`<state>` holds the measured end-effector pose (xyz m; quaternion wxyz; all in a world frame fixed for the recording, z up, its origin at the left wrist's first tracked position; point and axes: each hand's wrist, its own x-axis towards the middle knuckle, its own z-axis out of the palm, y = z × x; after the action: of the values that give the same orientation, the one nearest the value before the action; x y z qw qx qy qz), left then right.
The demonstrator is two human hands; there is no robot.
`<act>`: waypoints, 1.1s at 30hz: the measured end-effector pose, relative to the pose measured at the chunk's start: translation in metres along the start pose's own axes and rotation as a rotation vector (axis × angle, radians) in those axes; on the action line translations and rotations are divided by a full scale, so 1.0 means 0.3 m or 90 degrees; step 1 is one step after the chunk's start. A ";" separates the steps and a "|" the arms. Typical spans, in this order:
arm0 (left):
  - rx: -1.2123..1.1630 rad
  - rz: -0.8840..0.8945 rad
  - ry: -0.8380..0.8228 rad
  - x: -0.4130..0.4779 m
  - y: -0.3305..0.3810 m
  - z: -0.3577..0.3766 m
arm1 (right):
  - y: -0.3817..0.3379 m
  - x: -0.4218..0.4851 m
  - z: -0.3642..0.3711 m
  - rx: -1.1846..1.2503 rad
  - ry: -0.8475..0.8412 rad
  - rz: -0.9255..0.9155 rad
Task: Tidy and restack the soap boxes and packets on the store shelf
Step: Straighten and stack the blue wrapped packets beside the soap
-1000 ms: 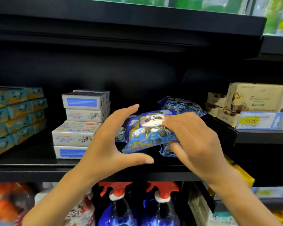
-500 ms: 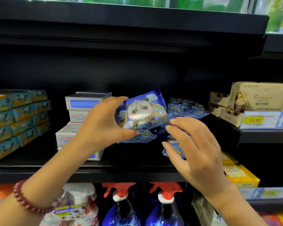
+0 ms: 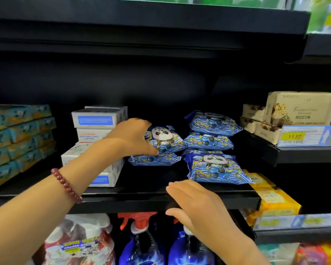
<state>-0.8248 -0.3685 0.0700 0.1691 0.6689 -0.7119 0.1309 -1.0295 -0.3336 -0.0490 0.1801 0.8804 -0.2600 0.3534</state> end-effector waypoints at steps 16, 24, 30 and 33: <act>0.143 0.009 0.032 0.011 -0.011 0.040 | -0.013 -0.005 0.001 0.016 -0.005 0.045; 0.173 -0.023 0.046 -0.023 0.035 0.041 | -0.015 -0.013 -0.011 0.044 -0.015 0.047; -0.132 0.145 0.216 -0.269 0.077 0.105 | 0.111 0.004 -0.113 0.101 0.155 0.127; -0.193 0.072 0.117 -0.334 0.081 0.180 | 0.204 0.035 -0.159 -0.004 -0.101 0.268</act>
<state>-0.8479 -0.2981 -0.0197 0.3246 0.5801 -0.7414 0.0918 -1.0841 -0.3622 -0.0008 0.0844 0.8311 -0.4525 0.3122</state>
